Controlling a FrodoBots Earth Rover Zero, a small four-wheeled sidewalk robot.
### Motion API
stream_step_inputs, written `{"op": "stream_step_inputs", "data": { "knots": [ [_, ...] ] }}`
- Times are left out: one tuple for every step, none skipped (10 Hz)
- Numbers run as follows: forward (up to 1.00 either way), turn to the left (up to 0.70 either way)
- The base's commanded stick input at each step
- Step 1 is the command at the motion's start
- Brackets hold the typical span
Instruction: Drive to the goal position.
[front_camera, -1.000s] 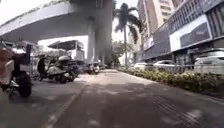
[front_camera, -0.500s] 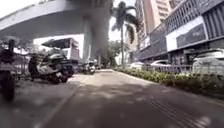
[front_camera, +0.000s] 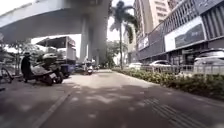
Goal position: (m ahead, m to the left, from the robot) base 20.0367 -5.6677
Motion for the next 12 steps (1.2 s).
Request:
{"op": "stream_step_inputs", "data": {
  "knots": [
    [0.45,0.27],
    [0.45,0.19],
    [0.45,0.0],
    [0.45,0.0],
    [0.45,0.0],
    [0.45,0.0],
    [0.45,0.0],
    [0.45,0.0],
    [0.45,0.0],
    [0.45,0.0],
    [0.45,0.0],
    [0.45,0.0]
  ]
}}
